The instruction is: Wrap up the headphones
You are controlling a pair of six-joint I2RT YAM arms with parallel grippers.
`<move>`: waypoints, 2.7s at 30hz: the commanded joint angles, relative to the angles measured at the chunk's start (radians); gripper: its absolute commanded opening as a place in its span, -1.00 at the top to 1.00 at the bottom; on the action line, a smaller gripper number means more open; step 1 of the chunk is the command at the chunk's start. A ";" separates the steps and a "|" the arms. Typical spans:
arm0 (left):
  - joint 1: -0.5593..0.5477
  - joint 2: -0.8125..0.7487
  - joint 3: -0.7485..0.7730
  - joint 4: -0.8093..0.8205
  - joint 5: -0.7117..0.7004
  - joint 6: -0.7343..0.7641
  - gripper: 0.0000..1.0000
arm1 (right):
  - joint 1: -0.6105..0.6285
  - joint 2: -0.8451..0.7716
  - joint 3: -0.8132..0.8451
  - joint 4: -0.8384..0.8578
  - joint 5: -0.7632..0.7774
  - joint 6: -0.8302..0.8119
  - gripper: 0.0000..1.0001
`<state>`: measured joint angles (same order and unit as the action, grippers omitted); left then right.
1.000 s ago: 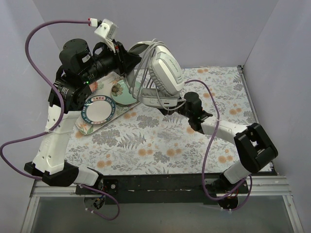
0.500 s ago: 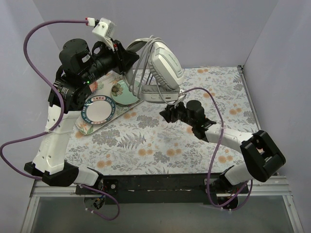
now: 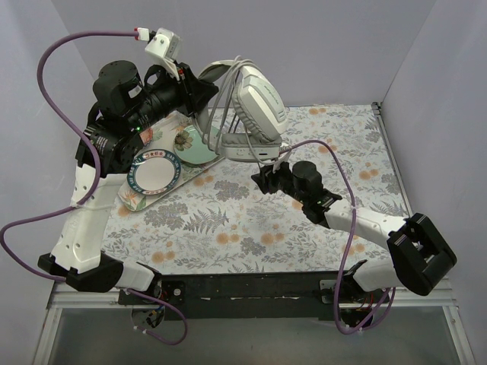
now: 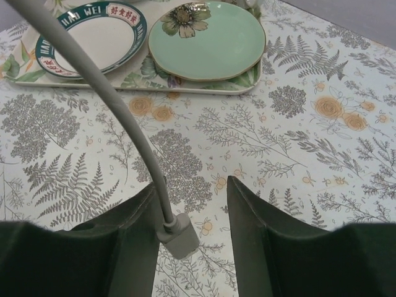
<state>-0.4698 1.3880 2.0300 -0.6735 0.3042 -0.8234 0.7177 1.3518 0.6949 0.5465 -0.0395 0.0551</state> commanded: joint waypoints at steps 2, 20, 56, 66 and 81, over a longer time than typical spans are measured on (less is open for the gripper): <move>-0.003 -0.010 0.042 0.055 0.001 -0.039 0.92 | 0.017 -0.026 -0.012 0.003 0.033 -0.035 0.04; 0.215 0.114 -0.040 0.178 -0.039 -0.353 0.92 | 0.250 0.176 0.159 -0.146 0.190 -0.021 0.97; 0.102 -0.023 -1.152 0.589 -0.219 0.500 0.93 | 0.255 0.426 0.928 -1.163 0.055 -0.155 0.97; 0.092 -0.027 -1.209 0.491 -0.114 0.560 0.93 | 0.204 0.437 0.960 -1.189 0.308 -0.179 0.88; 0.086 0.005 -1.188 0.411 -0.063 0.507 0.92 | 0.226 0.641 1.339 -1.452 0.432 -0.230 0.79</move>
<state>-0.3756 1.4239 0.8349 -0.1944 0.1417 -0.3328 0.9638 1.9671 1.9865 -0.8703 0.2710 -0.1139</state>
